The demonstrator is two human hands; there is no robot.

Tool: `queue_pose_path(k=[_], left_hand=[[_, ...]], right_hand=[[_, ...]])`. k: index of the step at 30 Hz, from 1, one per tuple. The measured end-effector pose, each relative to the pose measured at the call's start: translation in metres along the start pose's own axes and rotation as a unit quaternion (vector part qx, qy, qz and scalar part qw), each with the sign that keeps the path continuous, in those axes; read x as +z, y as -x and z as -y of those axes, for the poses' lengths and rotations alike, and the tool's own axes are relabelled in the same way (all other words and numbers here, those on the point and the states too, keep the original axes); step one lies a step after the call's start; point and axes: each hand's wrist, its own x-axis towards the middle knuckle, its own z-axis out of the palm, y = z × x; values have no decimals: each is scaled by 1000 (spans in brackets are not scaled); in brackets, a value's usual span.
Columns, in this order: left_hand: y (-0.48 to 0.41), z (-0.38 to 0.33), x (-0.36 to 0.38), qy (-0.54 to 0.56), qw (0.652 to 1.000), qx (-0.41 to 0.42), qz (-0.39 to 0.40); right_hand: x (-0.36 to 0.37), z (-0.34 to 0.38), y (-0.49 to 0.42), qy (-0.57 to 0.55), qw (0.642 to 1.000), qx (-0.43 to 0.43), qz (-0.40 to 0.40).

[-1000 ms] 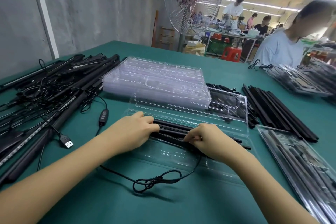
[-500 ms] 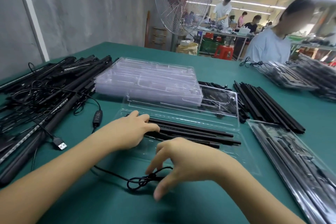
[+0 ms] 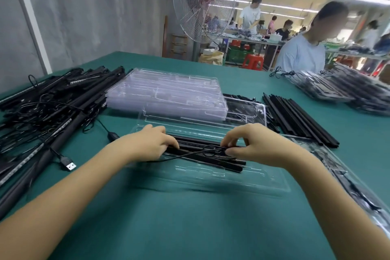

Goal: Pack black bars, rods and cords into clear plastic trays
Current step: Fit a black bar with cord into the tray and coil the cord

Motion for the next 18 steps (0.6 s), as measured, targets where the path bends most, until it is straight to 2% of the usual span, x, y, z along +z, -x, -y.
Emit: queue_pose_path(k=[5,9,13,18], left_hand=[[-2,-7,-5,36,999,-30,16],[-3,-6,-4,13,1000,-21,18],[-4,-2,-17,88,994,-41,44],[-7,-2,-31,125,986,-63,91]], right_hand=[[-3,-36,15,37,995,87,-28],[-6,-39,22,7,996,85,-6],[-22,-35,26,7,996,88,-18],[-44,-45,38,-1,990,131,-47]])
